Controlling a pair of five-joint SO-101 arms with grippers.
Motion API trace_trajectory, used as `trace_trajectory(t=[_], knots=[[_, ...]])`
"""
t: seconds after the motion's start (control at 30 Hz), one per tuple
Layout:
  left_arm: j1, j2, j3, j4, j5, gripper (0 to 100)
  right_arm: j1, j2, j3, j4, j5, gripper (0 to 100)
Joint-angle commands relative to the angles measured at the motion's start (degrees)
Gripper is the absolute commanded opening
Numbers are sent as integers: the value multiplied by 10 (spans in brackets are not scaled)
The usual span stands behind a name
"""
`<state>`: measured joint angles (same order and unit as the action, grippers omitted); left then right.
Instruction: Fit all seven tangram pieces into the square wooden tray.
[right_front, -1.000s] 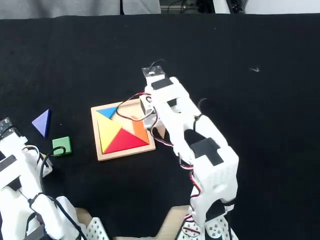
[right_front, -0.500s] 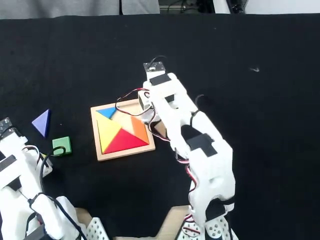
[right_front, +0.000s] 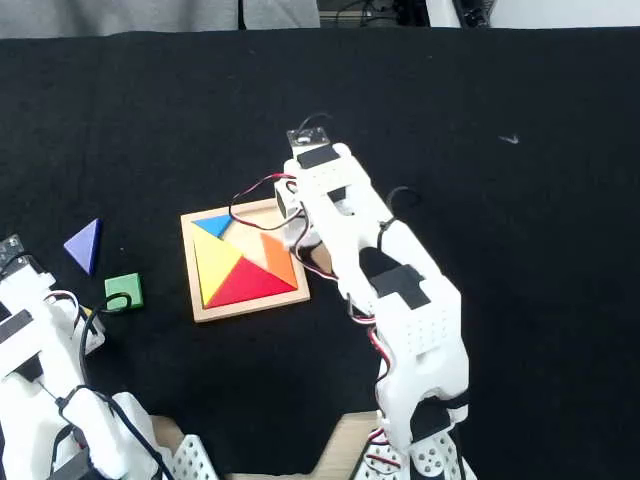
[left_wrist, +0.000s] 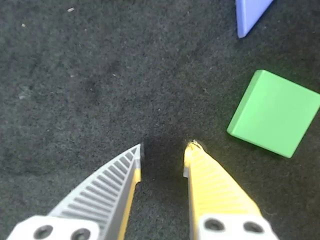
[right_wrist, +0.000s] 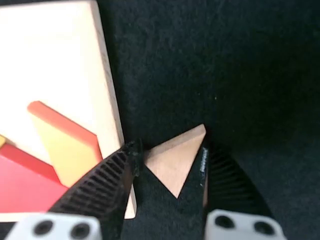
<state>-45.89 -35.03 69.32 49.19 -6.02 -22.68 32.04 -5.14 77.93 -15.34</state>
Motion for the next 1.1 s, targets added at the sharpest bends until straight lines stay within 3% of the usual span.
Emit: trace_trajectory(t=[0.0, 0.3, 0.47, 0.77, 1.07], knots=[[7, -13, -2, -9, 3, 152, 2, -33, 8, 13, -5, 194], [7, -13, -2, -10, 3, 152, 3, -34, 39, -36, -5, 189], [7, -13, -2, -10, 3, 152, 5, -34, 36, -36, -4, 93], [7, -13, -2, -10, 3, 152, 0, -67, 8, -3, 29, 82], [7, -13, -2, -10, 3, 152, -84, -161, -12, 22, 53, 82]])
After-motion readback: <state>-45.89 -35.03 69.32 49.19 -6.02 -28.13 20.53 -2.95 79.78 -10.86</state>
